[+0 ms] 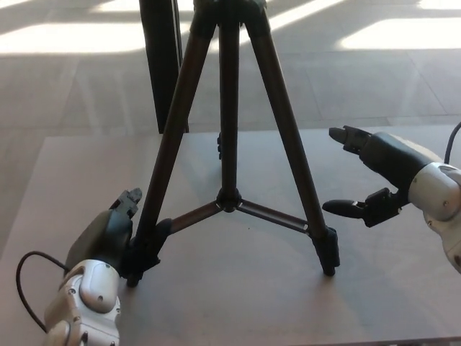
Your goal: Use both hands of the robot to pick up the tripod lying in the middle of the desk and make it stand upright on the desk
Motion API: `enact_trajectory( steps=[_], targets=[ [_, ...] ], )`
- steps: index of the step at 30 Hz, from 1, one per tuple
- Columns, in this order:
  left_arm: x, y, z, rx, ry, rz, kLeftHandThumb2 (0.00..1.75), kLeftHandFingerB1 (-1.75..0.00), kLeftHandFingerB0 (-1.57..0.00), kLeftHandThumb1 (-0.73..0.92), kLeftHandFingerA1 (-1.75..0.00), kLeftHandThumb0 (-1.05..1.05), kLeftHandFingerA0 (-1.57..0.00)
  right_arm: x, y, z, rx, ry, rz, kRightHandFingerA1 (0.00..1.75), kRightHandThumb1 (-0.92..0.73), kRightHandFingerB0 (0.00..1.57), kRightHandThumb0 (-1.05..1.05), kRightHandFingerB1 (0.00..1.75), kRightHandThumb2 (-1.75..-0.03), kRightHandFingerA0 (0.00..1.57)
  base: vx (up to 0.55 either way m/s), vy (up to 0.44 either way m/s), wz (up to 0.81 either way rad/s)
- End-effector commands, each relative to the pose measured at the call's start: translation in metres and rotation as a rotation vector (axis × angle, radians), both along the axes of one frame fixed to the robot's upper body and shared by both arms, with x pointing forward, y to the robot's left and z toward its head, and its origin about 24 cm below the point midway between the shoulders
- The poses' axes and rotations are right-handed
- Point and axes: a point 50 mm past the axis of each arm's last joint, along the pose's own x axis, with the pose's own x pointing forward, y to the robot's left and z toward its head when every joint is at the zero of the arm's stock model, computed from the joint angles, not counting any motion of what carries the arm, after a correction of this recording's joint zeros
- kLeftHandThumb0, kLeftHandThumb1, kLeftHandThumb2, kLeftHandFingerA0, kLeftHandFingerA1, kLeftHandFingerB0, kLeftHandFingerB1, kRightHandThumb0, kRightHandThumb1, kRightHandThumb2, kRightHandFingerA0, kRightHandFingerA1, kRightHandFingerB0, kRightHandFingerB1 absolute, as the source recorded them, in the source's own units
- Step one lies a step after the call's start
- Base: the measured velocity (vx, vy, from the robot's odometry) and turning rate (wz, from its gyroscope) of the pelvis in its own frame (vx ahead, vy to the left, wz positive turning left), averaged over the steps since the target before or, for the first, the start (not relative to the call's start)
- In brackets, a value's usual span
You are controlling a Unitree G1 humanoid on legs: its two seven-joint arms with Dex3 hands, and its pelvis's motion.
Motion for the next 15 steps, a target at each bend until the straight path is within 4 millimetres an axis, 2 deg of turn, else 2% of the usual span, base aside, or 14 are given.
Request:
enact_trajectory(
  steps=[1,4,5,6,11,12,13,14,15],
  targets=[
    [-0.003,0.006,-0.004,0.003,0.077,0.011,0.61,0.00,0.00,0.64,0.00,-0.99,0.00,-0.001,-0.007,0.002,-0.038,0.032,-0.039,0.00,-0.65,0.00,-1.00,0.00,-0.59,0.00,0.00,0.000,0.00],
    [-0.004,0.007,-0.004,0.009,0.088,0.011,0.60,0.00,0.00,0.64,0.00,-1.01,0.00,-0.002,-0.006,0.002,-0.023,0.025,-0.041,0.00,-0.64,0.00,-1.00,0.00,-0.60,0.00,0.00,0.000,0.00],
    [-0.005,0.007,-0.004,-0.001,0.087,0.013,0.60,0.00,0.00,0.63,0.00,-0.99,0.00,-0.002,-0.006,0.002,-0.033,0.016,-0.042,0.00,-0.52,0.00,-1.03,0.00,-0.82,0.00,0.00,0.000,0.00],
    [-0.005,0.008,-0.004,0.001,0.090,0.013,0.60,0.00,0.00,0.64,0.00,-1.00,0.00,-0.003,-0.006,0.002,-0.028,0.014,-0.048,0.00,-0.66,0.00,-1.02,0.00,-0.60,0.00,0.00,0.000,0.00],
    [-0.005,0.011,-0.003,0.005,0.099,0.024,0.60,0.00,0.00,0.64,0.00,-1.01,0.00,-0.006,-0.013,0.006,-0.027,0.003,-0.066,0.00,-0.68,0.00,-1.01,0.00,-0.60,0.00,0.00,0.000,0.00],
    [-0.005,0.014,-0.002,0.006,0.098,0.024,0.60,0.00,0.00,0.64,0.00,-1.01,0.00,-0.008,-0.019,0.007,-0.014,-0.004,-0.069,0.00,-0.54,0.00,-1.02,0.00,-0.83,0.00,0.00,0.000,0.00],
    [-0.006,0.018,0.002,-0.002,0.102,0.015,0.61,0.00,0.00,0.64,0.00,-1.01,0.00,-0.010,-0.025,0.009,-0.003,-0.013,-0.070,0.00,-0.56,0.00,-1.03,0.00,-0.84,0.00,0.00,0.000,0.00],
    [-0.006,0.023,0.005,-0.036,0.103,0.009,0.79,0.00,0.00,0.52,0.00,-1.01,0.00,-0.012,-0.030,0.011,-0.010,-0.018,-0.073,0.00,-0.71,0.00,-1.03,0.00,-0.61,0.00,0.00,0.000,0.00],
    [-0.006,0.025,0.006,-0.050,0.103,0.007,0.79,0.00,0.00,0.52,0.00,-1.01,0.00,-0.013,-0.031,0.012,-0.014,-0.019,-0.074,0.00,-0.71,0.00,-1.03,0.00,-0.61,0.00,0.00,0.000,0.00]
  ],
)
